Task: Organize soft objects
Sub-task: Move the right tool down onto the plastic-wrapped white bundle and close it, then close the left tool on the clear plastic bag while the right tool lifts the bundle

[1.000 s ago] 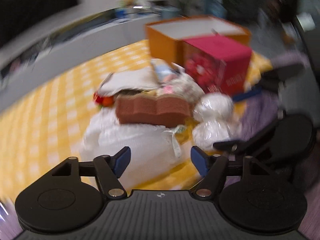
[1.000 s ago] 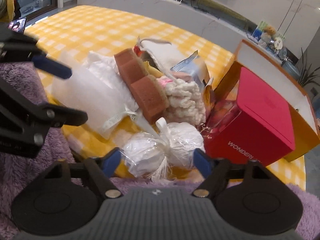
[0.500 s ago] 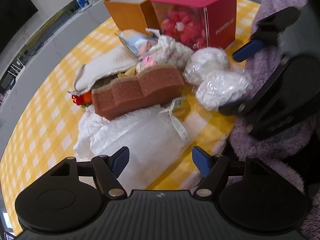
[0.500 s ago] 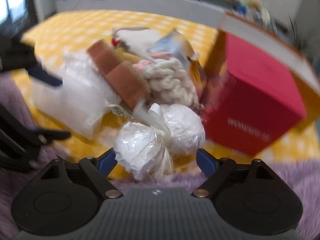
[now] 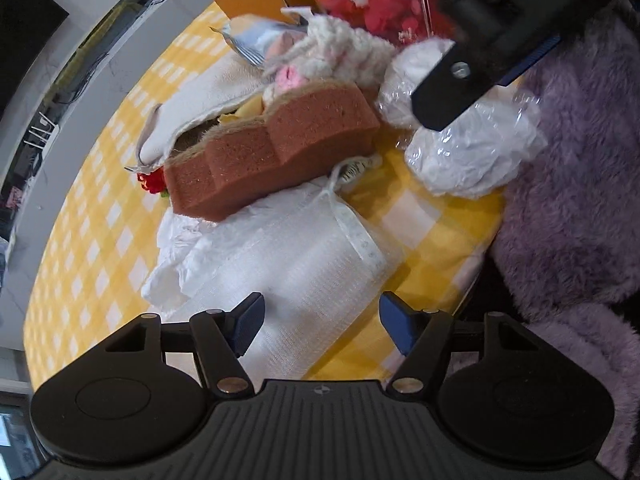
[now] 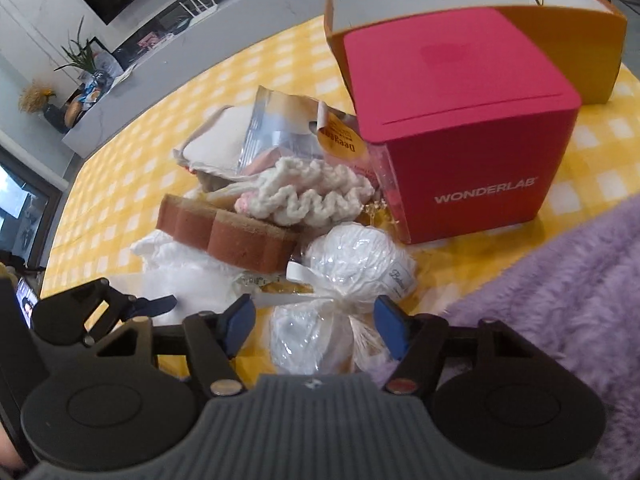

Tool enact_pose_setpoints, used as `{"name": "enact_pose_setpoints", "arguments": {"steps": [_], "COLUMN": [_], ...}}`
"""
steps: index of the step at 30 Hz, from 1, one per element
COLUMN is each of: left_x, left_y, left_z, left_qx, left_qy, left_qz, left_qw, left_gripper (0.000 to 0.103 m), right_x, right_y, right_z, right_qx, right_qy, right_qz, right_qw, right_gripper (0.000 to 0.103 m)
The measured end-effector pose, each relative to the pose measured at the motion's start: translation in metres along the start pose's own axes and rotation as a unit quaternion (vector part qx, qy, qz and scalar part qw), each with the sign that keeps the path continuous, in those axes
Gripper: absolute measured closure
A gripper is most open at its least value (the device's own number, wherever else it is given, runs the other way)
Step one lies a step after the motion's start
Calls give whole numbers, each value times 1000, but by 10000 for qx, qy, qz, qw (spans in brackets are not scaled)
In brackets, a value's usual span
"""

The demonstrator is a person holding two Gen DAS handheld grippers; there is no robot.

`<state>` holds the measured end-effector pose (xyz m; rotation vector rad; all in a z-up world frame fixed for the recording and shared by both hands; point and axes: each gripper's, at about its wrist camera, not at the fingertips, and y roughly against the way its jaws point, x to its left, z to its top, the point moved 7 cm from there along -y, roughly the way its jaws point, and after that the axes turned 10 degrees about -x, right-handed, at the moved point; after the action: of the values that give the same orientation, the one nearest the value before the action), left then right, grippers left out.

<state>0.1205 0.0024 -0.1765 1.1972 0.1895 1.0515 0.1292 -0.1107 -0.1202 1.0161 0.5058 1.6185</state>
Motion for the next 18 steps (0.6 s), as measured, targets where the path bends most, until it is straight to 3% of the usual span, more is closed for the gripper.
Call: {"name": "enact_pose_setpoints", "arguments": {"steps": [7, 9, 12, 13, 14, 18], "left_x": [2, 4, 4, 4, 4, 3], "left_y": [-2, -3, -2, -2, -3, 8], "left_z": [1, 2, 2, 1, 1, 4], "left_qx": [16, 6, -33, -18, -8, -261], "left_qy": [32, 173, 254, 209, 157, 171], "left_qz": [106, 86, 81, 191, 296, 421], "left_qw": [9999, 9998, 9996, 9996, 9994, 9986], "left_gripper": [20, 24, 45, 63, 71, 87], "right_x": [-2, -2, -1, 0, 2, 2], "right_y": [-26, -30, -31, -30, -29, -22], "right_z": [-9, -11, -14, -16, -17, -16], "right_qx": [148, 181, 128, 98, 87, -12], "right_qy": [53, 152, 358, 439, 516, 550], "right_qz": [-209, -245, -299, -297, -299, -168], "right_qw": [9997, 9994, 9988, 9985, 9982, 9983], "right_gripper": [39, 44, 53, 54, 54, 55]}}
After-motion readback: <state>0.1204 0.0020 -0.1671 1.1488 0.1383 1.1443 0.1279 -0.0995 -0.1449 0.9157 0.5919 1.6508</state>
